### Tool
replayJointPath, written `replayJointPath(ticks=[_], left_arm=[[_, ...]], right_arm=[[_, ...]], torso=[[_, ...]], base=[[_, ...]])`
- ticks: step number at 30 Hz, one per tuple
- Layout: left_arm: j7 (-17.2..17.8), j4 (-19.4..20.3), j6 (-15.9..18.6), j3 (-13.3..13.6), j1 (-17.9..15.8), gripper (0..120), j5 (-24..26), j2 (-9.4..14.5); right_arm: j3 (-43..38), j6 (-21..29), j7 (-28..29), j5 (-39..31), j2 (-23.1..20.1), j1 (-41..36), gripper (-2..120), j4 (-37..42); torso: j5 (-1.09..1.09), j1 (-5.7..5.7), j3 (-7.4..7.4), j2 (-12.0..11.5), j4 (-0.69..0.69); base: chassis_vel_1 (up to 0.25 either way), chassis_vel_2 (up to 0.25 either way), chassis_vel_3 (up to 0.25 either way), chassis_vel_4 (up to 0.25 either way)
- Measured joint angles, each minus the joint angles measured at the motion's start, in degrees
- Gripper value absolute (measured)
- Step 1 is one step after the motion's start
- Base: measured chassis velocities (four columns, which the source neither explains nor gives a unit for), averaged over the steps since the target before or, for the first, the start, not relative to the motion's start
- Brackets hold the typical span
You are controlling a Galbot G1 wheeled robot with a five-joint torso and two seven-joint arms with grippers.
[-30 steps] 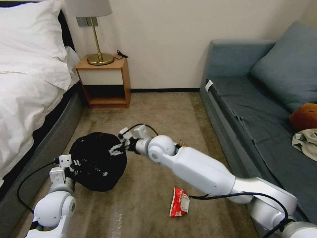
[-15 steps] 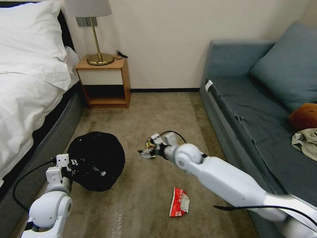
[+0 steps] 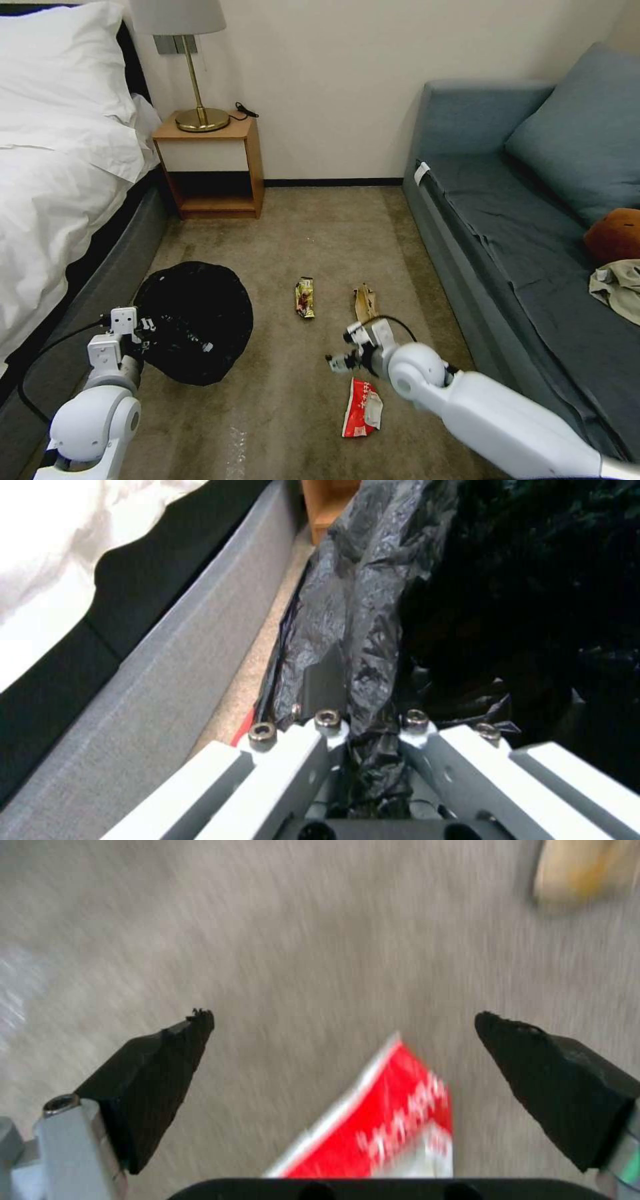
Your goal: Pick up the trash bin, then pick up the garbage on the floor and place it into the trash bin.
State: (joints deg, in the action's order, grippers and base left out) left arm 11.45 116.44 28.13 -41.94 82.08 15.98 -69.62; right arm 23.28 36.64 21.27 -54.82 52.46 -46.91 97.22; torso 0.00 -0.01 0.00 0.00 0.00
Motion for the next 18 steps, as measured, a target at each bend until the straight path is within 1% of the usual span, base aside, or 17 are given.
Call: replayJointPath(ticks=[1, 3, 6, 16, 18], left_arm=[[0.0, 0.0, 0.0, 0.0, 0.0, 1, 0.0, 0.0], [-0.2, 0.0, 0.0, 0.1, 0.0, 1, 0.0, 0.1], [-0.2, 0.0, -0.1, 0.1, 0.1, 1, 0.0, 0.2], [-0.2, -0.2, -0.7, 0.1, 0.1, 1, -0.7, 0.3], [-0.2, -0.2, -0.7, 0.2, 0.1, 1, -0.7, 0.5]], right_arm=[[0.0, 0.0, 0.0, 0.0, 0.0, 0.0, 100, 0.0], [-1.5, 0.0, 0.0, 1.7, 0.4, -3.3, 100, -1.6], [-2.6, 0.0, 0.0, 2.6, 0.7, -5.2, 100, -2.7], [-4.3, 0.0, -0.9, 4.4, 1.8, -6.7, 100, -6.0], [-5.0, -0.3, -1.8, 6.2, 2.6, -7.1, 100, -8.0]], torso=[[0.00, 0.00, 0.00, 0.0, 0.00], [0.00, 0.00, 0.00, 0.0, -0.01], [0.00, 0.00, 0.00, 0.0, -0.01], [-0.01, 0.00, 0.00, 0.0, 0.00], [0.00, 0.00, 0.00, 0.0, -0.01]], base=[[0.000, 0.000, 0.000, 0.000], [0.000, 0.000, 0.000, 0.000], [0.000, 0.000, 0.000, 0.000], [0.000, 0.000, 0.000, 0.000], [0.000, 0.000, 0.000, 0.000]])
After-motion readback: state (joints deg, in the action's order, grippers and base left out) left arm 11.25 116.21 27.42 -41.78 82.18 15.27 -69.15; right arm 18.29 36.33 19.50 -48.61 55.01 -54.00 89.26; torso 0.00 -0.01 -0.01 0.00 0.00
